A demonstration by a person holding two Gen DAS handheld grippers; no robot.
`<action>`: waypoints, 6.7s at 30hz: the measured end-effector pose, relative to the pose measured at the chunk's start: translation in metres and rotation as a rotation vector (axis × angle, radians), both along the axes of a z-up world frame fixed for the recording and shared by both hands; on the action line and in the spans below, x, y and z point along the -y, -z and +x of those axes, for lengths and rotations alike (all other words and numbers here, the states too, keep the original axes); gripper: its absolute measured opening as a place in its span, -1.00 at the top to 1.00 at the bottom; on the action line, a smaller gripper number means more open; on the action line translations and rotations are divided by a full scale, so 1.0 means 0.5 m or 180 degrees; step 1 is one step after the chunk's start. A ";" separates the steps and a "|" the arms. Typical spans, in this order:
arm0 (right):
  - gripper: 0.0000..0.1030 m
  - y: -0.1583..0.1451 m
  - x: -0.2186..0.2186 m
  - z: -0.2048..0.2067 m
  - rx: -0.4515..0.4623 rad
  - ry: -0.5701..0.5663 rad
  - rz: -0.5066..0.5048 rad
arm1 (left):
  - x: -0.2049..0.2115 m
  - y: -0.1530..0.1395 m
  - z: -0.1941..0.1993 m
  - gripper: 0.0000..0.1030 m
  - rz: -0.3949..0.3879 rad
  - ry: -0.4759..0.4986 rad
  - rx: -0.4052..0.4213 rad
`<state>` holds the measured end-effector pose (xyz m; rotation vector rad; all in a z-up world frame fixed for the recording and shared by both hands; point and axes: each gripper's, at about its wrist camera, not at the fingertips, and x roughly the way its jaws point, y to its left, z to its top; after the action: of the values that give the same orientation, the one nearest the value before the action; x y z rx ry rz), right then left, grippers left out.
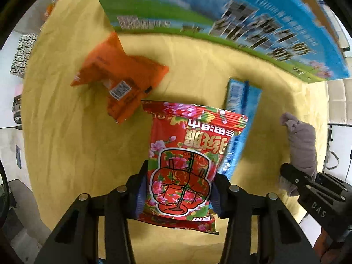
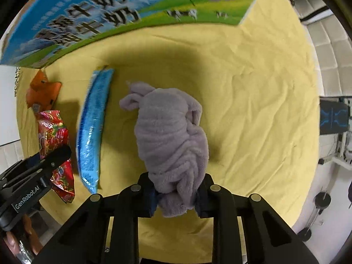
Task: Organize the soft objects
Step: 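Carry the red bag and lilac sock into the box and release both, then grasp the orange packet with the left tool while the right grasps the blue ice-pop, then lower the orange packet and blue ice-pop into the box and open both tools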
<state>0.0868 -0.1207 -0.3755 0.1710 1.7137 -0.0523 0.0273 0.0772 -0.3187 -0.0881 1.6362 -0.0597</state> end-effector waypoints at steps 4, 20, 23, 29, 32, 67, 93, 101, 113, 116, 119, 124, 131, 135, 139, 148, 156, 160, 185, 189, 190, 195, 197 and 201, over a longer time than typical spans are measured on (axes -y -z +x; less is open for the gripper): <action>0.50 -0.047 -0.009 -0.020 0.0170 -0.0033 0.0026 | 0.014 -0.055 -0.041 0.14 -0.0027 -0.0045 0.0175; 0.51 -0.326 0.004 0.002 0.0862 0.0033 0.0286 | 0.016 -0.323 0.077 0.14 -0.0436 0.0064 0.0755; 0.51 -0.370 0.008 0.032 0.0997 0.0096 0.0347 | 0.023 -0.346 0.145 0.14 -0.0509 0.0081 0.0865; 0.51 -0.382 0.038 0.129 0.1130 0.0258 0.0204 | 0.015 -0.368 0.259 0.14 -0.0529 0.0053 0.0930; 0.51 -0.351 0.051 0.207 0.1135 0.0345 0.0052 | 0.003 -0.340 0.327 0.14 -0.0517 -0.0017 0.0856; -0.53 -0.152 0.069 0.563 0.0876 0.0304 -0.0551 | 0.015 -0.130 0.671 -0.37 -0.0070 0.0019 0.0450; -1.00 -0.324 -0.004 0.286 0.1226 0.0149 -0.0279 | -0.029 -0.346 0.348 -0.88 0.0084 0.0080 0.1075; -1.00 -0.404 -0.015 0.188 0.1462 0.0119 -0.0357 | -0.020 -0.404 0.262 -0.88 0.0137 0.0120 0.1270; -1.00 -0.535 -0.013 0.082 0.1772 0.0155 -0.0304 | -0.018 -0.500 0.165 -0.88 0.0166 0.0179 0.1533; -1.00 -0.540 -0.017 0.071 0.1747 0.0137 -0.0263 | -0.030 -0.509 0.153 -0.88 0.0161 0.0137 0.1548; -1.00 -0.507 -0.022 0.064 0.1564 0.0139 -0.0121 | -0.053 -0.495 0.145 -0.88 0.0221 0.0049 0.1501; -1.00 -0.360 -0.054 0.075 0.1003 0.0101 0.0106 | -0.105 -0.402 0.140 -0.88 0.0450 -0.0091 0.1176; -0.74 -0.087 -0.123 0.089 0.0115 0.0360 0.0532 | -0.219 -0.199 0.149 -0.88 0.0313 -0.0647 0.0346; -0.46 0.005 -0.153 0.090 -0.0134 0.0503 0.0590 | -0.269 -0.120 0.167 -0.88 0.0076 -0.1025 0.0058; -0.18 0.030 -0.172 0.089 -0.0128 0.0462 0.0397 | -0.300 -0.068 0.192 -0.88 -0.0164 -0.1320 -0.0054; 0.58 -0.004 -0.126 0.072 -0.0012 0.0315 0.0098 | -0.254 0.004 0.261 -0.88 -0.0530 -0.1413 -0.0177; 0.58 -0.008 -0.079 0.074 -0.0081 0.0291 0.0044 | -0.206 0.042 0.267 -0.11 -0.0380 -0.1150 -0.0102; 0.58 -0.002 -0.068 0.063 -0.0173 0.0223 0.0060 | -0.181 0.025 0.237 0.17 -0.0285 -0.0850 -0.0051; 0.61 0.017 -0.028 -0.018 -0.0272 0.0036 -0.0019 | -0.050 0.048 0.139 0.13 0.0013 0.0068 -0.0011; 0.68 -0.020 -0.036 -0.008 -0.0178 -0.0014 -0.0042 | -0.049 0.017 0.127 0.18 -0.0008 0.0147 0.0076; 0.69 -0.038 -0.035 -0.007 -0.0149 -0.0028 -0.0030 | -0.042 -0.004 0.121 0.18 0.0000 0.0199 0.0153; 0.69 -0.132 -0.030 -0.008 0.0085 -0.0156 0.0010 | -0.006 -0.105 0.106 0.18 0.0020 0.0447 0.0504; 0.69 -0.170 -0.025 -0.011 0.0164 -0.0161 0.0043 | 0.005 -0.152 0.098 0.18 0.0011 0.0503 0.0649; 0.69 -0.247 -0.011 -0.019 0.0317 -0.0173 0.0086 | 0.021 -0.228 0.092 0.18 -0.0062 0.0551 0.0816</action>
<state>0.0775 -0.1152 -0.2519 0.1446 1.6195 0.0192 0.0735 0.0669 -0.2048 0.0453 1.3838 -0.2115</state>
